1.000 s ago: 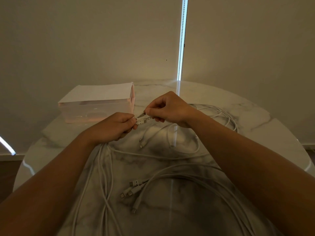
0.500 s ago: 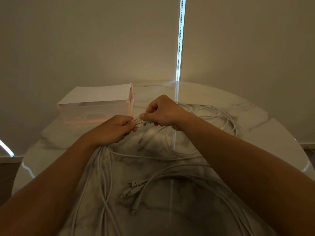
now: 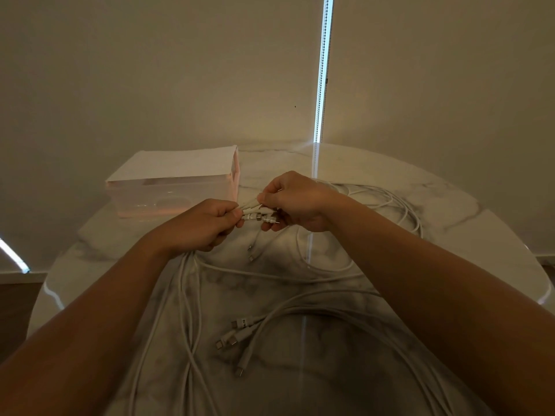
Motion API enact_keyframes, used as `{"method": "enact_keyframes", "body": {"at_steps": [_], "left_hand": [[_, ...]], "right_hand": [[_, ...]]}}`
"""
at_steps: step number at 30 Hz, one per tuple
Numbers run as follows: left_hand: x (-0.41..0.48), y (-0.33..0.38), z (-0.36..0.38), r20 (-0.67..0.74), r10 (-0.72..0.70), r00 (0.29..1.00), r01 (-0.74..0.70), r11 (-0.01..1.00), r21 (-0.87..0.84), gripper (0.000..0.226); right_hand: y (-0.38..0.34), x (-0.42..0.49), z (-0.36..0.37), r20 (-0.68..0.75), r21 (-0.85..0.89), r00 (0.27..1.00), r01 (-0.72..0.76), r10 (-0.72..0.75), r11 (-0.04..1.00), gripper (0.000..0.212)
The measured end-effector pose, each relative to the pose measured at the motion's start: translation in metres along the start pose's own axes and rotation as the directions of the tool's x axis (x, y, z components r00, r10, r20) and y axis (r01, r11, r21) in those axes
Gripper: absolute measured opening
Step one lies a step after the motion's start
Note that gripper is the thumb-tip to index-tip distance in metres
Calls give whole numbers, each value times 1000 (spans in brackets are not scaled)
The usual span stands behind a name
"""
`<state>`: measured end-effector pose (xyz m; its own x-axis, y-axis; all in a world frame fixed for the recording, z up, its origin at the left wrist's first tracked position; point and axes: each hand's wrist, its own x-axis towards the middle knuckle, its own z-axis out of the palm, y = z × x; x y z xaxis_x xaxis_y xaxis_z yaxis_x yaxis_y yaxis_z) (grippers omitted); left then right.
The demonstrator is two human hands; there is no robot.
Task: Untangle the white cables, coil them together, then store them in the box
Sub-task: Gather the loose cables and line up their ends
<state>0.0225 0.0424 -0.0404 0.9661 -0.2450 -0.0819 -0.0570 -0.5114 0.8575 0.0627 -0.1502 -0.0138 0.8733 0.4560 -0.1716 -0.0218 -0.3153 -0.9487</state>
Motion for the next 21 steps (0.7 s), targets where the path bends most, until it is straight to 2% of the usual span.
{"method": "enact_keyframes", "body": {"at_steps": [2,3,5,7,8,11,14,16,18,19,21], "left_hand": [[1,-2,-3,-27,-4,1000,4,1000,2,30],[1,-4,-4,-44,-3,999,3,1000,-8,30],[3,-6,-6,-82,-4,997,1,999,-37,32],[6,-9,-5,-115,-11,993,6,999,-44,33],[7,-10,-4,-130,-20,991,14,999,-44,33],[10,-14,-1,-172,-61,983,53,997,-53,32],[11,-17,2,-207,-104,973,97,994,-42,30],[11,-18,5,-223,-123,967,112,992,-59,29],[13,-20,5,-242,-144,960,126,988,-87,29],[14,-21,3,-260,-158,953,137,986,-97,29],[15,-26,-4,-302,-180,936,159,983,-93,29]], "right_hand": [[6,0,-6,-55,29,998,45,-43,999,16],[9,-2,-10,-97,-28,992,82,-84,996,18],[16,-8,-16,-135,-310,965,176,-226,934,26],[23,-17,-9,-42,-564,945,247,-326,788,36],[28,-22,-2,32,-625,946,271,-323,732,37],[42,-33,18,198,-669,911,395,-361,630,21],[39,-40,21,271,-646,866,488,-421,587,13],[30,-50,17,349,-603,857,514,-378,610,11],[25,-61,9,446,-565,858,490,-255,663,14],[25,-66,4,471,-585,857,480,-208,654,15],[31,-70,-13,423,-699,884,457,-198,549,14]]}}
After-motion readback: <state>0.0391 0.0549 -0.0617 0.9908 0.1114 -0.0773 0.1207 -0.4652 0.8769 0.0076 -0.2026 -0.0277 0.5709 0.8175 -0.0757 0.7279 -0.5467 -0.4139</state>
